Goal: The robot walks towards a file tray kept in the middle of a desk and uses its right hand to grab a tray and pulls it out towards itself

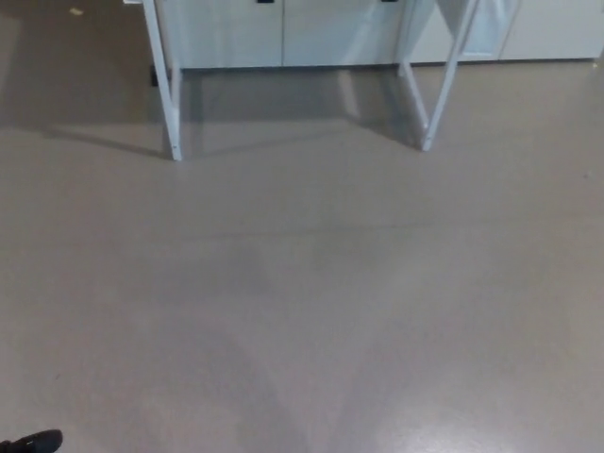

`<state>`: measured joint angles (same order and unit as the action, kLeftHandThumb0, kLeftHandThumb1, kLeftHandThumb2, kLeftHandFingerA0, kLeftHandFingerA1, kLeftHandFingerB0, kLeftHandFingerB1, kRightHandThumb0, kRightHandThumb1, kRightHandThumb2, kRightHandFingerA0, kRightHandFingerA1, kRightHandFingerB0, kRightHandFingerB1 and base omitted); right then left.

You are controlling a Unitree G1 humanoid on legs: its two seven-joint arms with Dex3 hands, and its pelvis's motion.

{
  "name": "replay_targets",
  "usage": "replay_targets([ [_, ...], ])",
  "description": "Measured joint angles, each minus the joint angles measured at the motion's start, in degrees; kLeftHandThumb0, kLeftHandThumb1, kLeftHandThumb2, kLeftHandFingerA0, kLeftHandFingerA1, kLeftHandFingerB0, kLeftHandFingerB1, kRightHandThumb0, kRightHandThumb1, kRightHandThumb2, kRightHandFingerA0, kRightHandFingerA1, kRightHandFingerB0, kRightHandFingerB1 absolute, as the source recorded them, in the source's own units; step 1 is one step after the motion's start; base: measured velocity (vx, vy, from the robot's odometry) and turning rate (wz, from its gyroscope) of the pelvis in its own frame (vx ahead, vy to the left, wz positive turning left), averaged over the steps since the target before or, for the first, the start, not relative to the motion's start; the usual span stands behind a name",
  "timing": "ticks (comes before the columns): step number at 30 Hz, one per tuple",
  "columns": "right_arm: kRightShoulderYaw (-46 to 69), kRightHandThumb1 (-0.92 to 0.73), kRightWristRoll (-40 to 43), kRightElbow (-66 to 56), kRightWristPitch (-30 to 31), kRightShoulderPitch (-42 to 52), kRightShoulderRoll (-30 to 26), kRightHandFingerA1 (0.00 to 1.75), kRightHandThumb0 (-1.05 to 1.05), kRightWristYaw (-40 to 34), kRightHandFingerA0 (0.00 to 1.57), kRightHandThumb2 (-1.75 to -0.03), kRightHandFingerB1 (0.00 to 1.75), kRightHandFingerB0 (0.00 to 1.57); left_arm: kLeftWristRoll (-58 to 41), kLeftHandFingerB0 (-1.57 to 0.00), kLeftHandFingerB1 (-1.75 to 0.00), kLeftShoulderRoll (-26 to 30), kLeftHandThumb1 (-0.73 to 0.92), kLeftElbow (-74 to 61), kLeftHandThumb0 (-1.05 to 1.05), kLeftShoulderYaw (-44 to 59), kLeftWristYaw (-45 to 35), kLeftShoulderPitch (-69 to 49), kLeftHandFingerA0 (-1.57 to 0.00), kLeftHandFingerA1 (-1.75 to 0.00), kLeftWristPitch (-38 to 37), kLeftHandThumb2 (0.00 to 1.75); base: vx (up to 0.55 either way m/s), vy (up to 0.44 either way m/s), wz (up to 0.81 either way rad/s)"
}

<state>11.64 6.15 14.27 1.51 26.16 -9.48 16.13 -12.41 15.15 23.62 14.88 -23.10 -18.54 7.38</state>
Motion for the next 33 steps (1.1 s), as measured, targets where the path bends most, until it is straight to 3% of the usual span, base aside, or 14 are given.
replay_targets([
  [11, 0.10, -0.57, -0.22, 1.13, -0.84, -1.41, -1.09, 0.54, -0.23, -0.17, 0.53, -0.56, 0.47, 0.46, -0.02, -0.43, -0.37, -0.53, 0.45, 0.50, -0.33, -0.57, -0.05, 1.43, -0.47, -0.43, -0.02, 0.53, 0.28, -0.145, 0.24],
  [15, -0.06, -0.56, -0.28, 1.12, -1.10, -1.49, -1.37, 0.56, -0.23, -0.19, 0.54, -0.56, 0.48, 0.47, 0.01, -0.42, -0.37, -0.53, 0.46, 0.51, -0.32, -0.70, -0.04, 1.56, -0.46, -0.42, -0.01, 0.54, 0.28, 0.103, -0.19],
  [17, 0.00, -0.55, -0.30, 1.28, -1.19, -1.44, -1.48, 0.56, -0.24, -0.23, 0.55, -0.56, 0.49, 0.47, 0.03, -0.41, -0.44, -0.54, 0.40, 0.54, -0.39, -0.95, -0.02, 2.05, -0.46, -0.48, -0.01, 0.64, 0.33, 0.176, -0.21],
  [18, 0.03, -0.55, -0.33, 1.37, -1.23, -1.42, -1.51, 0.56, -0.25, -0.26, 0.54, -0.56, 0.49, 0.47, 0.07, -0.43, -0.38, -0.55, 0.45, 0.53, -0.32, -1.09, 0.06, 2.30, -0.48, -0.43, 0.00, 0.53, 0.45, 0.231, -0.08],
  [33, 1.98, -0.57, -0.13, -1.63, -1.68, 1.04, -1.76, 0.53, -0.26, -0.31, 0.53, -0.56, 0.48, 0.45, 0.93, -0.48, -0.39, -1.30, 0.45, 1.73, -0.32, -3.83, 1.33, 7.46, -0.49, -0.42, 0.03, 0.53, 0.32, 0.090, 0.01],
])
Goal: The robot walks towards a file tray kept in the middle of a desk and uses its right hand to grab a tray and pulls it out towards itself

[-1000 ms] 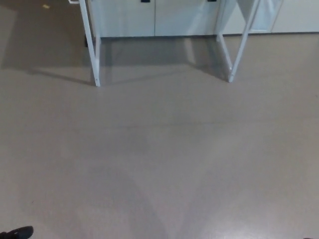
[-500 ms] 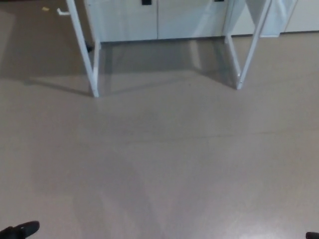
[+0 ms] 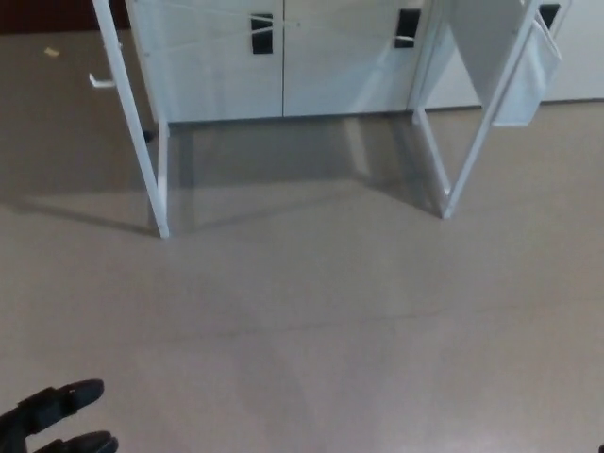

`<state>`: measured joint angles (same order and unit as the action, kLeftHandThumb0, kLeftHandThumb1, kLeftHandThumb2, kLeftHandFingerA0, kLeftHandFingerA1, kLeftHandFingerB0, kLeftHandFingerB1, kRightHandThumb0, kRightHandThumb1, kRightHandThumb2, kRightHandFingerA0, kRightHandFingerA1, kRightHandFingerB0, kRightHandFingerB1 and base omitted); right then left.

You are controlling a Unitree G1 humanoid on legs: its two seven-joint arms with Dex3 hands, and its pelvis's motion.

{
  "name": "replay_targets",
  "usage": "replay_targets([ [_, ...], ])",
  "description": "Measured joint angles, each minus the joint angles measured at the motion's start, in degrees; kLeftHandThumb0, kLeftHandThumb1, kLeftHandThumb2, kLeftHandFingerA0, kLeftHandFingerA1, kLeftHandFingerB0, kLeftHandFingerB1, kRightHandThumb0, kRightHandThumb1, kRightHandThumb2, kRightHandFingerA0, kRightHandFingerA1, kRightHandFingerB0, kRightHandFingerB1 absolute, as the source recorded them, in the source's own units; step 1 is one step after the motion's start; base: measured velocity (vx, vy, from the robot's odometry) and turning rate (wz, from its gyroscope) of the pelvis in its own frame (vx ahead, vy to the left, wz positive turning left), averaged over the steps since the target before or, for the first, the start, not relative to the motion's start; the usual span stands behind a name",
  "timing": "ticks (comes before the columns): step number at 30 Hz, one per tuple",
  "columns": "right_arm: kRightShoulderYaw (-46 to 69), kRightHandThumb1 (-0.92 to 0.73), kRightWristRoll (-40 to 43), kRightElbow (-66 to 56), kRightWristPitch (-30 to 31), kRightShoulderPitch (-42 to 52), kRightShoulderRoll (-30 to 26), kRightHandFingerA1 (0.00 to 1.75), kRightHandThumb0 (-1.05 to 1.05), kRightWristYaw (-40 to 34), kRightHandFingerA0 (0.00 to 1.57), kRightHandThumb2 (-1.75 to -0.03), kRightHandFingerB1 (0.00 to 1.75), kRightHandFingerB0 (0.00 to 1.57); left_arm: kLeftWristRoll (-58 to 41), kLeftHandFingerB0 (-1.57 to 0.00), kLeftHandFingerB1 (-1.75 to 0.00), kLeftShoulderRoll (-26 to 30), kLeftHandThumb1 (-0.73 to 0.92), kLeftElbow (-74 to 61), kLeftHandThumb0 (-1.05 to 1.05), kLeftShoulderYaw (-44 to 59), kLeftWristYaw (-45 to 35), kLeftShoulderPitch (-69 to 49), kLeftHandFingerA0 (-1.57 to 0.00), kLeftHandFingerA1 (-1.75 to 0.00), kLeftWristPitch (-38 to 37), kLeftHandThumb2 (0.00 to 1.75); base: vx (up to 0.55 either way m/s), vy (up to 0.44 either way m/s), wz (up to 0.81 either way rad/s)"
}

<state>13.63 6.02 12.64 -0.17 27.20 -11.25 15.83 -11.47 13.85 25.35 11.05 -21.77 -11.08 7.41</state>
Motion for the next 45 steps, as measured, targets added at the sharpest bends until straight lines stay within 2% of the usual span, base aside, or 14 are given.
replay_targets([
  [9, -2.28, -0.57, -1.19, 0.87, -0.40, -3.18, -0.73, 0.54, -0.24, -0.18, 0.54, -0.56, 0.48, 0.46, -0.06, -0.47, -0.38, 0.31, 0.45, -0.32, -0.33, 1.28, -0.15, -1.90, -0.47, -0.41, -0.02, 0.54, 0.43, -0.110, 0.04],
  [10, -2.49, -0.57, -1.29, 0.92, -0.40, -3.32, -0.73, 0.54, -0.24, -0.21, 0.55, -0.56, 0.48, 0.47, -0.08, -0.40, -0.47, 0.32, 0.34, -0.34, -0.40, 1.50, -0.16, -2.31, -0.44, -0.52, -0.02, 0.67, 0.27, -0.112, -0.06],
  [11, -2.59, -0.57, -1.33, 0.93, -0.40, -3.35, -0.73, 0.53, -0.24, -0.21, 0.55, -0.56, 0.47, 0.47, -0.10, -0.49, -0.39, 0.33, 0.45, -0.35, -0.32, 1.62, -0.16, -2.55, -0.50, -0.42, -0.02, 0.53, 0.27, -0.104, -0.12],
  [24, -4.08, -0.57, -1.69, 2.02, -0.51, -2.93, -0.69, 0.55, -0.26, -0.23, 0.56, -0.57, 0.49, 0.48, -0.08, -0.49, -0.39, 1.21, 0.45, 0.04, -0.35, 2.48, -0.35, -3.93, -0.52, -0.42, -0.06, 0.53, 0.29, 0.040, 0.03],
  [36, -4.23, -0.57, -1.84, 3.51, -1.80, -2.27, -1.53, 0.55, -0.27, -0.33, 0.57, -0.57, 0.50, 0.49, 0.05, -0.52, -0.40, 0.97, 0.44, 0.76, -0.35, 1.90, -0.49, -3.72, -0.54, -0.43, -0.06, 0.53, 0.23, -0.231, 0.05],
  [45, -4.65, -0.57, -1.99, 4.01, -2.81, -1.73, -1.64, 0.55, -0.25, -0.33, 0.59, -0.56, 0.50, 0.50, 0.13, -0.52, -0.40, 1.06, 0.45, 1.42, -0.35, 1.82, -0.52, -3.82, -0.54, -0.42, -0.07, 0.53, 0.15, 0.093, -0.07],
])
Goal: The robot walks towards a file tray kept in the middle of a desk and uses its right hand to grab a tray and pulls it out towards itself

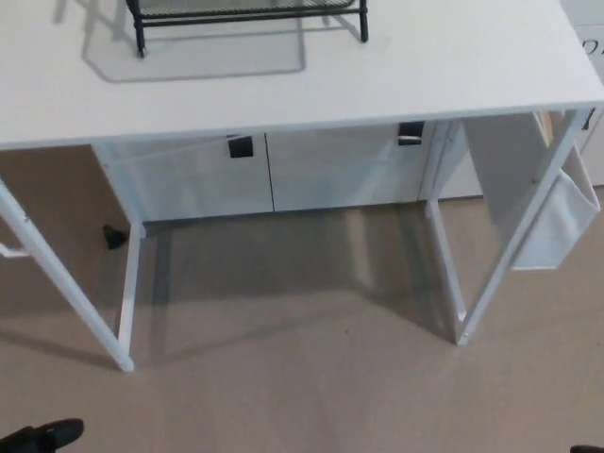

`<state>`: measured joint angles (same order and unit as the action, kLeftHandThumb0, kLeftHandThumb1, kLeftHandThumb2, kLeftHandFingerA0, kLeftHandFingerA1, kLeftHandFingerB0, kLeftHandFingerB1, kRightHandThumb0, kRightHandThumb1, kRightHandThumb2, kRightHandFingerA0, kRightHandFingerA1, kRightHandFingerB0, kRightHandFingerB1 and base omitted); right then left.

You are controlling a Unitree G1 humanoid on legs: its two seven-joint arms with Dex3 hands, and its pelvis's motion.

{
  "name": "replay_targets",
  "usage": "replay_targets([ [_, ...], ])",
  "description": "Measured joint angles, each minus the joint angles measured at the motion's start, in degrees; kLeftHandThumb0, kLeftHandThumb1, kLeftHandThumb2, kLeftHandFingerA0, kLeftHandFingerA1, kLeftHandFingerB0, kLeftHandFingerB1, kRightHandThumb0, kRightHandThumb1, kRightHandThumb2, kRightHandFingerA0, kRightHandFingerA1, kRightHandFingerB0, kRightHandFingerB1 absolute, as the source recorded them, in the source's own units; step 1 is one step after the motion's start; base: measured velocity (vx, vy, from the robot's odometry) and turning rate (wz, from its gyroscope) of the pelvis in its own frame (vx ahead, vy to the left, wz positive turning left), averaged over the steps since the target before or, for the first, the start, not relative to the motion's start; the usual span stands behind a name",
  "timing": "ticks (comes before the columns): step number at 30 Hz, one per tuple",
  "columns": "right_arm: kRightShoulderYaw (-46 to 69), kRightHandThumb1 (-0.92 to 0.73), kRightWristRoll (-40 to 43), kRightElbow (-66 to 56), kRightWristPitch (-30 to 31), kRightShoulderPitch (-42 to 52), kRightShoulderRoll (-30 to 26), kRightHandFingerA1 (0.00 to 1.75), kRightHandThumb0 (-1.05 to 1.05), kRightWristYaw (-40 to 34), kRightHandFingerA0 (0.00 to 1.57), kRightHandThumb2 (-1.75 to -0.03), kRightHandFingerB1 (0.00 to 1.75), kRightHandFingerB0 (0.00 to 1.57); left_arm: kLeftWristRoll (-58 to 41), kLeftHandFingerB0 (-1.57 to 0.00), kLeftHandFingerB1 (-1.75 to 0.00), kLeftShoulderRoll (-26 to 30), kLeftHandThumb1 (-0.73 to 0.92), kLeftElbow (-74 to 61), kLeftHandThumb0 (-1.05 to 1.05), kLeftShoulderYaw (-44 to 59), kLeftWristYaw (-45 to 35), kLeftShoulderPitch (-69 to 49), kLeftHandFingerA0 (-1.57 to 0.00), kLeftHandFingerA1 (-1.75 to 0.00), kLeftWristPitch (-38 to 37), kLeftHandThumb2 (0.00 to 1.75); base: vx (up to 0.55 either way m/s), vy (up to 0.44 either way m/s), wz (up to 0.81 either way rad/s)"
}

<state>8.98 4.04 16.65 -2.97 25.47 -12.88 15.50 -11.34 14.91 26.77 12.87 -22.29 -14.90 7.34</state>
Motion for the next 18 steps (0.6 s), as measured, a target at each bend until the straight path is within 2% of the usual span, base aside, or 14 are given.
replay_targets([
  [10, -0.81, -0.55, -0.12, 0.71, -0.90, 0.31, 0.45, 0.55, -0.26, 0.10, 0.58, -0.56, 0.50, 0.50, 0.04, -0.54, -0.41, 0.70, 0.44, 0.38, -0.36, 0.20, 0.04, 0.10, -0.56, -0.43, 0.00, 0.53, 0.21, 0.109, -0.02],
  [18, -1.13, -0.56, -0.28, 1.41, -1.64, 0.09, 0.43, 0.53, -0.26, 0.16, 0.58, -0.57, 0.49, 0.49, 0.12, -0.54, -0.41, 0.71, 0.45, 0.39, -0.37, -0.03, 0.11, -0.21, -0.56, -0.43, -0.01, 0.53, 0.20, -0.093, 0.07],
])
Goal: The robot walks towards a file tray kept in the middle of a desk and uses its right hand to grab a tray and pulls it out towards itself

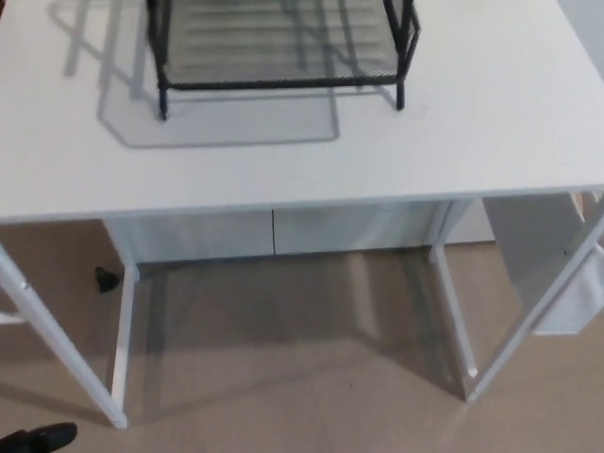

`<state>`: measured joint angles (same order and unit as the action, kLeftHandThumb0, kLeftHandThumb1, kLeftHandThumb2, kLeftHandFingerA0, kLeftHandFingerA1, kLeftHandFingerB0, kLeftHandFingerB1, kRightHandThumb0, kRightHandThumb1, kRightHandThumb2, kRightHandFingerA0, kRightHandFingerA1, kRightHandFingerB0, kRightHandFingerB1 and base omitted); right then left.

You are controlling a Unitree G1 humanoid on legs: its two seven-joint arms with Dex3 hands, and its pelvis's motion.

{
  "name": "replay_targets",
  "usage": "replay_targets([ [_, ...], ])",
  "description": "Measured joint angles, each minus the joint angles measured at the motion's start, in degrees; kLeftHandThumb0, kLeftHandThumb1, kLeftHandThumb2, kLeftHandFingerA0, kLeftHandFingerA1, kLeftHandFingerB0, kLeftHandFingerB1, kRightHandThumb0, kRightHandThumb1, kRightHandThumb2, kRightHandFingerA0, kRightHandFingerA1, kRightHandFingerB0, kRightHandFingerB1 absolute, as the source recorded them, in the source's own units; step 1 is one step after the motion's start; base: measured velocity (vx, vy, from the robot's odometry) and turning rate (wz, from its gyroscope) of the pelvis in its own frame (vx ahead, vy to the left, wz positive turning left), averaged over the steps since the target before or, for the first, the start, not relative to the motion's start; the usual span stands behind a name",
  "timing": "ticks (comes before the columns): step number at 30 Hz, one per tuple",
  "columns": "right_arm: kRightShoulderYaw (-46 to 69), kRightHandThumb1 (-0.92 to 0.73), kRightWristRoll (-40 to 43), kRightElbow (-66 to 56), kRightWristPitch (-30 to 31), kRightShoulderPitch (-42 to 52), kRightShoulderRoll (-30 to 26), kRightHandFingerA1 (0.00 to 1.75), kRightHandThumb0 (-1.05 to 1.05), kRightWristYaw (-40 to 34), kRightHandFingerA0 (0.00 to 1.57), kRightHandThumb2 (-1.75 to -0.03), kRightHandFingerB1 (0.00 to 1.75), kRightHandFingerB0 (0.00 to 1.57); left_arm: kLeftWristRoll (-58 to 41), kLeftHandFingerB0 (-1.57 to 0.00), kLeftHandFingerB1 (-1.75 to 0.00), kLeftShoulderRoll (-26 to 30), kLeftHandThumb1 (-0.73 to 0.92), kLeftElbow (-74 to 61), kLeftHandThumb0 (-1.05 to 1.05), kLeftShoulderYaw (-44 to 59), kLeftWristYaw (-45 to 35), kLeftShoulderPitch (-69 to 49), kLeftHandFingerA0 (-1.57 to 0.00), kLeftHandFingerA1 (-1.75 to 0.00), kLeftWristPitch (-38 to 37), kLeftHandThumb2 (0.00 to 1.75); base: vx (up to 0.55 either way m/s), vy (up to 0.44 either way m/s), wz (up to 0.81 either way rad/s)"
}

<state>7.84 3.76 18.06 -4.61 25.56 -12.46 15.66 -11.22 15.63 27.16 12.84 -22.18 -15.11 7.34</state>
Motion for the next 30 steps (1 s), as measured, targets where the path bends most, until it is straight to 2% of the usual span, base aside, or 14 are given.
replay_targets([
  [8, 0.07, -0.57, -0.07, 0.03, -0.11, -0.01, -0.73, 0.54, -0.24, -0.13, 0.59, -0.56, 0.50, 0.52, 0.17, -0.55, -0.41, -0.11, 0.45, 0.05, -0.36, -0.55, -0.09, 0.20, -0.57, -0.43, -0.01, 0.53, 0.19, -0.017, -0.02],
  [22, -0.44, -0.57, -0.21, -0.05, -0.09, 0.15, -0.45, 0.54, -0.23, -0.15, 0.60, -0.56, 0.50, 0.53, 1.26, -0.60, -0.42, 0.36, 0.44, -0.03, -0.38, -0.74, 0.40, 0.83, -0.62, -0.45, 0.01, 0.53, 0.20, 0.136, -0.03],
  [23, -0.44, -0.58, -0.21, -0.04, -0.10, 0.16, -0.43, 0.54, -0.22, -0.15, 0.61, -0.56, 0.50, 0.54, 1.30, -0.47, -0.51, 0.36, 0.35, -0.03, -0.41, -0.75, 0.41, 0.82, -0.59, -0.58, 0.01, 0.74, 0.13, -0.025, 0.06],
  [27, -0.50, -0.58, -0.30, -0.01, -0.13, 0.25, -0.28, 0.55, -0.22, -0.15, 0.61, -0.57, 0.51, 0.54, 1.49, -0.48, -0.51, 0.44, 0.35, 0.18, -0.43, -0.89, 0.34, 0.79, -0.58, -0.58, 0.00, 0.74, 0.13, -0.097, 0.06],
  [28, -0.51, -0.57, -0.31, 0.05, -0.19, 0.30, -0.24, 0.54, -0.23, -0.15, 0.61, -0.56, 0.51, 0.54, 1.53, -0.48, -0.50, 0.47, 0.36, 0.22, -0.45, -0.94, 0.33, 0.78, -0.57, -0.56, 0.00, 0.73, 0.10, -0.127, -0.01],
  [29, -0.50, -0.58, -0.36, 0.21, -0.23, 0.33, -0.30, 0.54, -0.23, -0.16, 0.61, -0.56, 0.50, 0.54, 1.59, -0.60, -0.42, 0.35, 0.44, 0.31, -0.40, -1.06, 0.30, 0.71, -0.61, -0.44, 0.00, 0.53, 0.06, -0.159, -0.18],
  [30, -0.68, -0.58, -0.42, 0.47, -0.19, 0.18, -0.02, 0.54, -0.23, -0.15, 0.62, -0.56, 0.51, 0.55, 1.63, -0.59, -0.41, 0.48, 0.45, 0.33, -0.41, -1.09, 0.26, 0.67, -0.60, -0.44, 0.00, 0.53, 0.11, -0.310, 0.21],
])
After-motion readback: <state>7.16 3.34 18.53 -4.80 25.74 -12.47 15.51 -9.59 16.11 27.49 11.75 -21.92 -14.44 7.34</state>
